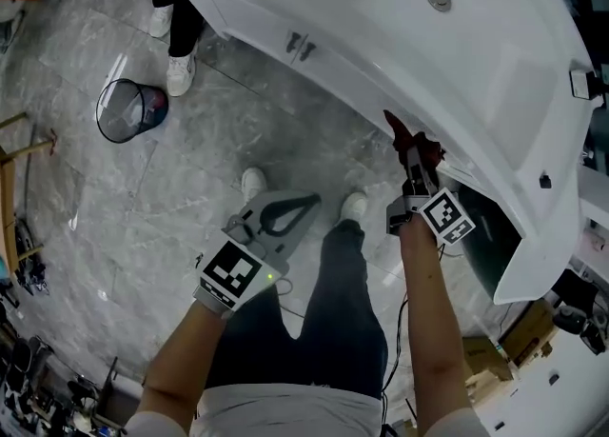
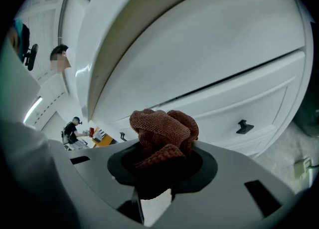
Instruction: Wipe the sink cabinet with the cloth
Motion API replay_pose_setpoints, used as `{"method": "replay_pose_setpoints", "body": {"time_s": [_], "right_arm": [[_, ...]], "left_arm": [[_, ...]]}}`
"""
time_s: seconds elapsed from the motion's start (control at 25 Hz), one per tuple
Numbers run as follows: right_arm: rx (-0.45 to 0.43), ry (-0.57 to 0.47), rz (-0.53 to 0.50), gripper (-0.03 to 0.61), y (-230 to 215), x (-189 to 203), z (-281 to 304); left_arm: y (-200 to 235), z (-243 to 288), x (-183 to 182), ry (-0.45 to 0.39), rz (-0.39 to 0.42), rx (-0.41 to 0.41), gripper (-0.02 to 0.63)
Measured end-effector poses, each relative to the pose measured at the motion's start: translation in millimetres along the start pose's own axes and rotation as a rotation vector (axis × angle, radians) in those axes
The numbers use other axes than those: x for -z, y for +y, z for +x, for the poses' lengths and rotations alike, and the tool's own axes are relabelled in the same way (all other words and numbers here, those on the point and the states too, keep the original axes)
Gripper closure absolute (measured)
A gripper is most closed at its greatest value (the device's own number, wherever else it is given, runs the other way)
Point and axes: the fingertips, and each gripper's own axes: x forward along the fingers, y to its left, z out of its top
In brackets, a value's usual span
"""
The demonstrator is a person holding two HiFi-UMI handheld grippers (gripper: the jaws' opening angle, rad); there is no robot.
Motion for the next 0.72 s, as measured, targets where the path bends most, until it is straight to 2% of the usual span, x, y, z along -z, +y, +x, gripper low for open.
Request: {"method": "replay_pose_setpoints", "body": {"time_s": [0.32, 0.48, 0.72], "right_arm": [[-0.024, 0.022, 0.004, 0.443, -48.6, 12.0, 9.4], [-0.048, 0.019, -0.024, 0.443, -61.0, 3.7, 20.7], [-0.088, 0.046, -0.032, 0.443, -70.4, -0.4, 37.1]], "left_arm": [[-34.3, 19.1, 33.0, -0.05, -0.07, -0.154, 0.603], [-52.3, 26.9, 48.9, -0.086, -0.123, -0.232, 0.603], [-57.5, 29.6, 59.5, -0.149, -0.147, -0.341, 0.603]]}}
